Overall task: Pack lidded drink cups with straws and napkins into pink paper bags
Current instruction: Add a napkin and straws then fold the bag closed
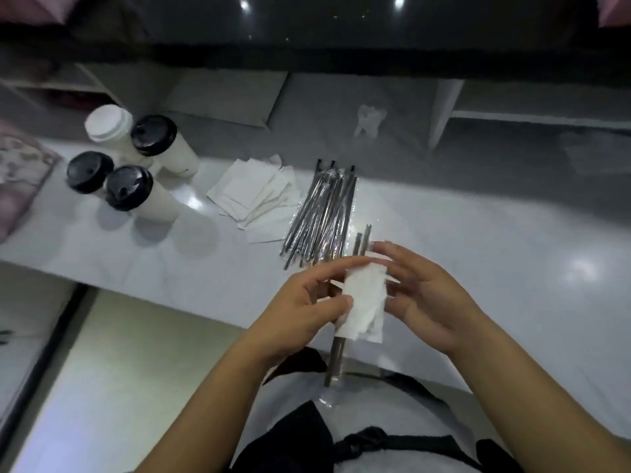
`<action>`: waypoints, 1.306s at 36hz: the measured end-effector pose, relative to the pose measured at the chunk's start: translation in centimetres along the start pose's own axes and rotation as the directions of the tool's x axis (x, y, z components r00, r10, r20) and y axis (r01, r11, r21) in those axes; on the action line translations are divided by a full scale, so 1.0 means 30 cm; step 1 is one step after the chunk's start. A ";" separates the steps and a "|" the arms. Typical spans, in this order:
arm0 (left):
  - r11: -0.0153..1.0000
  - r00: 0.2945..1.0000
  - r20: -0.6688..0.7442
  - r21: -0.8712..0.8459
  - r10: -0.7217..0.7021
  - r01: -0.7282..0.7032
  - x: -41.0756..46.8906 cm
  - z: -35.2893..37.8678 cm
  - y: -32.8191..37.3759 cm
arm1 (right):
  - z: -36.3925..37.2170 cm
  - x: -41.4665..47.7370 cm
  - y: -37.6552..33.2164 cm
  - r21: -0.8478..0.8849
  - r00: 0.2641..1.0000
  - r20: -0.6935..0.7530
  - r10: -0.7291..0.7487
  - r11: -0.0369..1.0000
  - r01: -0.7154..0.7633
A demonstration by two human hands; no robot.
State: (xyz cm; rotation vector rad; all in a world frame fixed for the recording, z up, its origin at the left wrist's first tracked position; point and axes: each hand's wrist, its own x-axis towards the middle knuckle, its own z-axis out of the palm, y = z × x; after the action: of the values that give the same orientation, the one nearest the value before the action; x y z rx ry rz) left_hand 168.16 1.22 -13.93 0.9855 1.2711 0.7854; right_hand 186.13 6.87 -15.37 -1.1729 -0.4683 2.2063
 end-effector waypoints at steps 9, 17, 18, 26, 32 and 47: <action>0.994 0.906 -0.420 0.108 0.058 -0.014 -0.137 0.030 -0.041 | 0.044 0.004 0.137 -0.326 0.978 0.146 0.151 0.941 -0.097; 0.994 0.841 -0.531 0.021 0.104 -0.110 -0.305 -0.109 -0.091 | 0.262 0.013 0.231 -0.455 0.978 0.207 -0.018 0.883 0.113; 0.992 0.837 -0.536 -0.001 0.107 -0.127 -0.330 -0.137 -0.102 | 0.298 0.014 0.244 -0.477 0.973 0.228 -0.028 0.868 0.136; 0.980 0.798 -0.587 -0.034 0.138 -0.194 -0.571 -0.466 -0.181 | 0.666 0.026 0.421 -0.590 0.927 0.360 -0.106 0.744 0.314; 0.952 0.676 -0.693 0.051 0.250 -0.300 -0.767 -0.735 -0.239 | 1.004 0.048 0.578 -0.673 0.855 0.514 -0.070 0.585 0.452; 0.931 0.506 -0.788 0.234 0.351 -0.281 -0.841 -1.283 -0.214 | 1.541 0.271 0.695 -0.652 0.830 0.555 -0.046 0.595 0.469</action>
State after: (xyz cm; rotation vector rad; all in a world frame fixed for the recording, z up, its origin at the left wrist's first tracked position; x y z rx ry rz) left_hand 126.04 -18.04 -10.41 0.9431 1.9608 1.6382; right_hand 137.00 -5.28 -6.59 -0.7767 -1.8492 2.0205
